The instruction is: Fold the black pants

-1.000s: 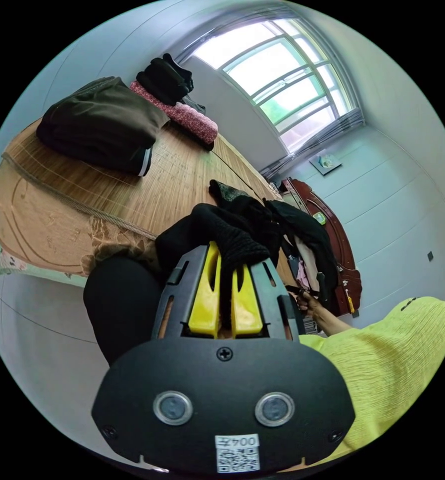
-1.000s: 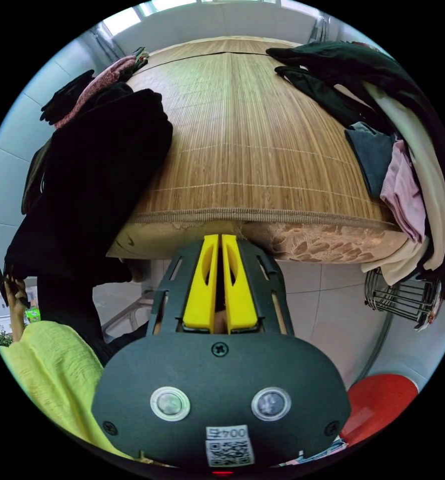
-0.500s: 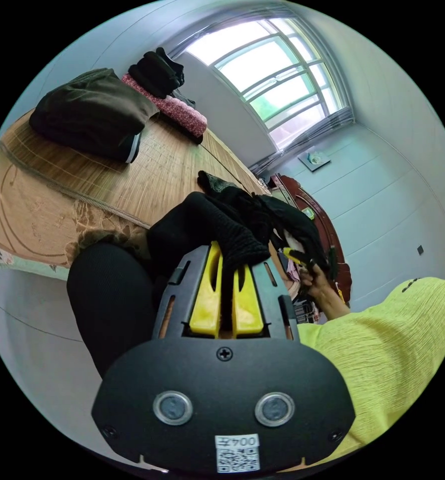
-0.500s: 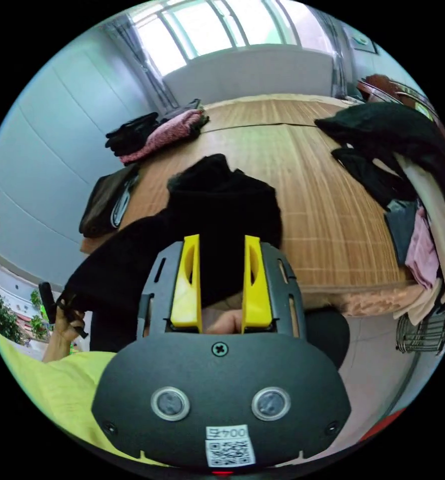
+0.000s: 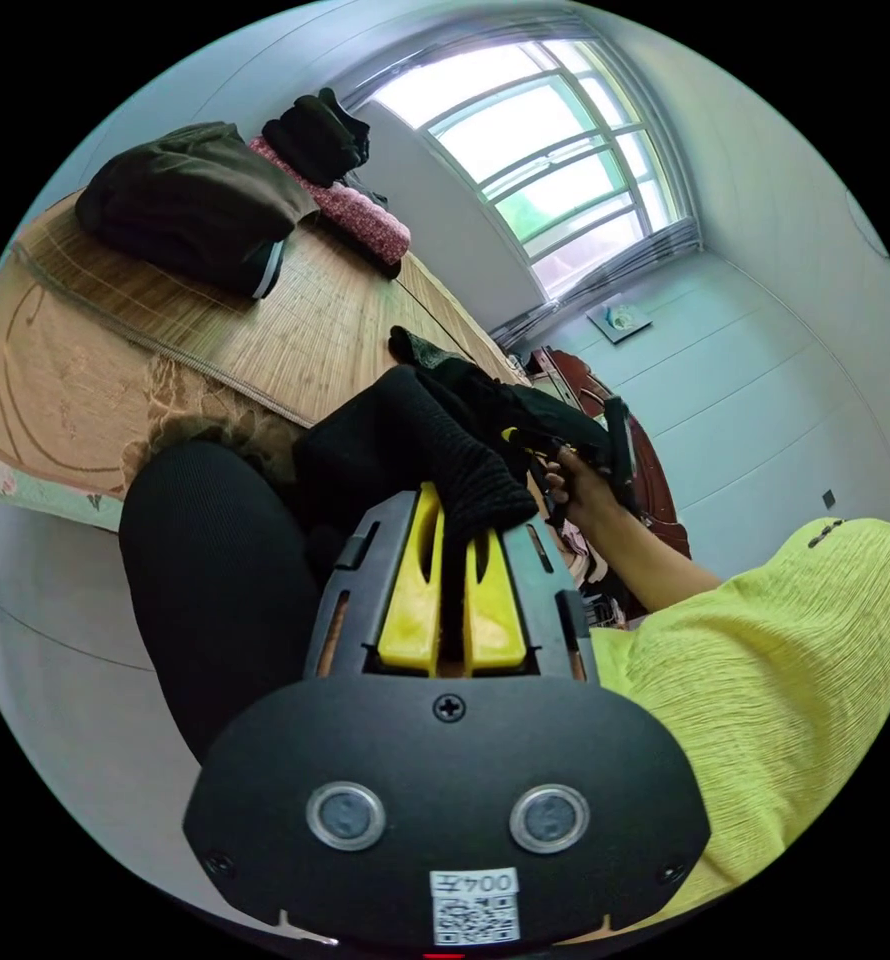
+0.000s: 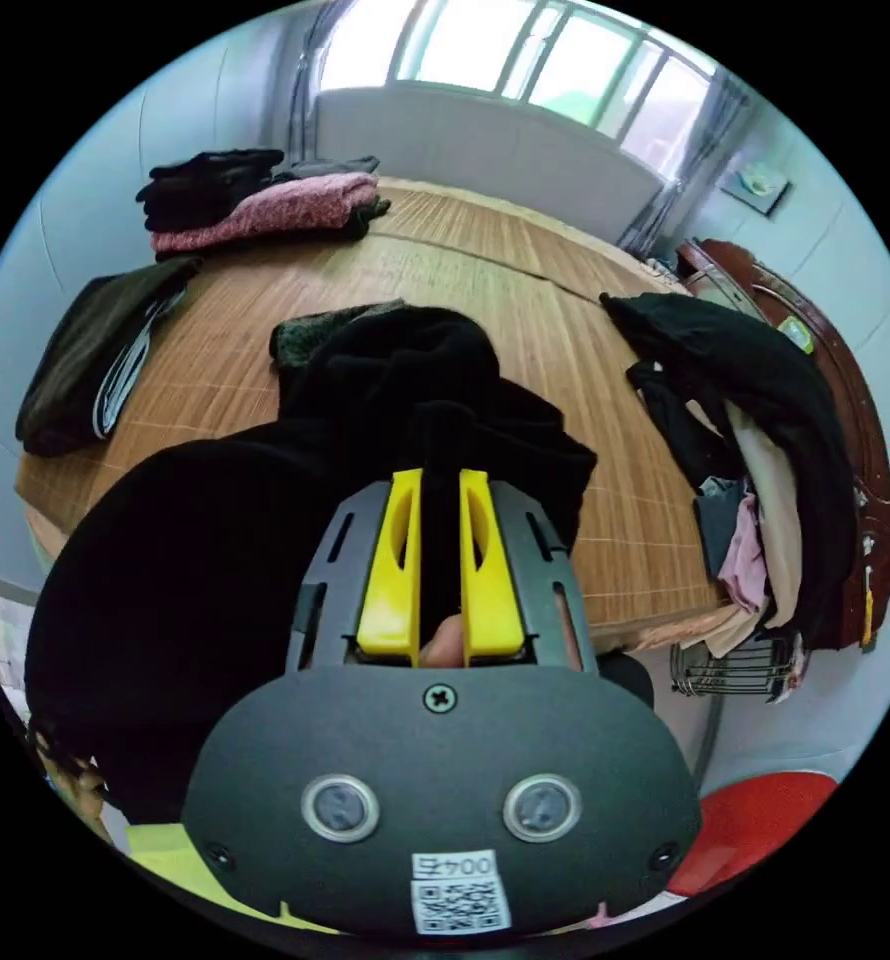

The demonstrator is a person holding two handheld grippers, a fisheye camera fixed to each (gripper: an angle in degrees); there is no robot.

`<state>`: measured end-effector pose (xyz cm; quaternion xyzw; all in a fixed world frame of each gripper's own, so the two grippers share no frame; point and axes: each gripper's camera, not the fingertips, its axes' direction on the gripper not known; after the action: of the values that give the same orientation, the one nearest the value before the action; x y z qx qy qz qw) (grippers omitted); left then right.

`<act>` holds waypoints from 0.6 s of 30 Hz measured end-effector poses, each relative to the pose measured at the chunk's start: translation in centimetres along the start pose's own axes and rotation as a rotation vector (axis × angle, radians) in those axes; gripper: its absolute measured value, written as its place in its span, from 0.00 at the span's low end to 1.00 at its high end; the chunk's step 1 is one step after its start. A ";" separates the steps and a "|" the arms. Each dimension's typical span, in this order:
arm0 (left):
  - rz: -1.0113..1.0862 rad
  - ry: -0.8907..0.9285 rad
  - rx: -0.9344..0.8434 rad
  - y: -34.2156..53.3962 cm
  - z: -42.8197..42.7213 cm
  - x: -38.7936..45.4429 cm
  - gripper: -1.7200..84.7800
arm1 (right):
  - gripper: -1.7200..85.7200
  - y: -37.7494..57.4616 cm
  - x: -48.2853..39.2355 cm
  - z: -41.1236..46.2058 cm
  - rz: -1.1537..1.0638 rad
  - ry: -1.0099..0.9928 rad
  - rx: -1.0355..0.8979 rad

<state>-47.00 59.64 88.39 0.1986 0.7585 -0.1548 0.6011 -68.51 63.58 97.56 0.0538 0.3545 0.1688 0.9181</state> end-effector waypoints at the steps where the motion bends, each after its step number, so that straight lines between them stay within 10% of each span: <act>1: 0.005 -0.004 0.001 -0.1 -0.1 0.0 0.02 | 0.09 0.5 1.9 -1.2 0.027 0.001 0.048; 10: 0.066 -0.008 -0.060 -1.5 0.2 -0.1 0.02 | 0.09 17.4 32.9 -2.1 0.441 -0.266 0.100; 18: 0.085 -0.077 -0.134 -2.6 0.8 0.6 0.02 | 0.14 27.7 41.1 4.1 0.645 -0.483 0.073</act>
<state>-47.68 57.03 87.61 0.1839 0.7342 -0.0856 0.6479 -44.83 103.93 80.65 0.2328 0.0994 0.4178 0.8725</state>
